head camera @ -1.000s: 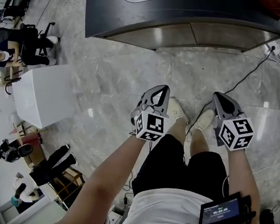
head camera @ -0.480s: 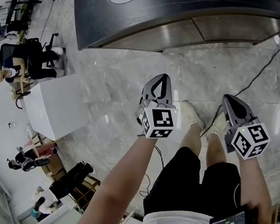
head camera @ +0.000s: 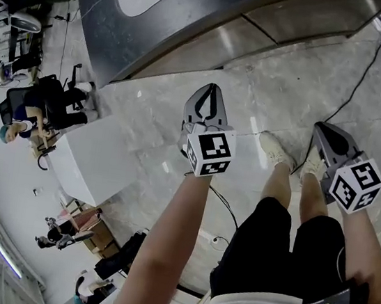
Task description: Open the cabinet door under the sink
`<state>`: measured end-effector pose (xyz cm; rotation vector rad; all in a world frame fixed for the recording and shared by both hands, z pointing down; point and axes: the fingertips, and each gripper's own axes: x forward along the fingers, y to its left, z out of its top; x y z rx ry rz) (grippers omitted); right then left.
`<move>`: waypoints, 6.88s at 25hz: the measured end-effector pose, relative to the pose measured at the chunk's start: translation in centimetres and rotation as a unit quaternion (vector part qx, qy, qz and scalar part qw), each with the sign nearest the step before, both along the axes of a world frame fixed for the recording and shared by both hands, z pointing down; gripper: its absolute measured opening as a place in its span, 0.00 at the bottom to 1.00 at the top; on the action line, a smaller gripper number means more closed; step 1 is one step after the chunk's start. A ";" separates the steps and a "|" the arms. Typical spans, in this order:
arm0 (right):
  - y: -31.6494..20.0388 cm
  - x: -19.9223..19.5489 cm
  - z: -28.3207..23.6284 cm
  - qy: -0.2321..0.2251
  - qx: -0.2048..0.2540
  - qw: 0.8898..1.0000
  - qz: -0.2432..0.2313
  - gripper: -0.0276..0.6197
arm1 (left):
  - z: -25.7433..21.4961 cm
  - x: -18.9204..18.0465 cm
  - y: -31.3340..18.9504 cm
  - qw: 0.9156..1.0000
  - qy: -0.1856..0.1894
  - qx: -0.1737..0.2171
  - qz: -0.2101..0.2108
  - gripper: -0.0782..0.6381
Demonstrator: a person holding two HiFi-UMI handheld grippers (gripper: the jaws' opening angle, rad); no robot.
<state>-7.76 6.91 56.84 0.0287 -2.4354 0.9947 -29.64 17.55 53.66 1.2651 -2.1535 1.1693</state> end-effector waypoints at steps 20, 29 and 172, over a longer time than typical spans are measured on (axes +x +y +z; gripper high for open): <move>0.2 0.9 1.7 0.030 -0.026 0.999 0.003 0.07 | -3.0 -7.5 -4.7 0.979 -0.166 -0.089 0.072 0.13; 0.1 1.6 4.1 0.041 -0.030 0.999 0.009 0.07 | -1.8 -8.3 -5.8 0.960 -0.232 -0.122 0.102 0.28; 12.4 3.1 0.0 0.063 -0.051 0.995 0.054 0.07 | -1.8 5.6 16.9 0.815 -0.056 -0.265 0.513 0.30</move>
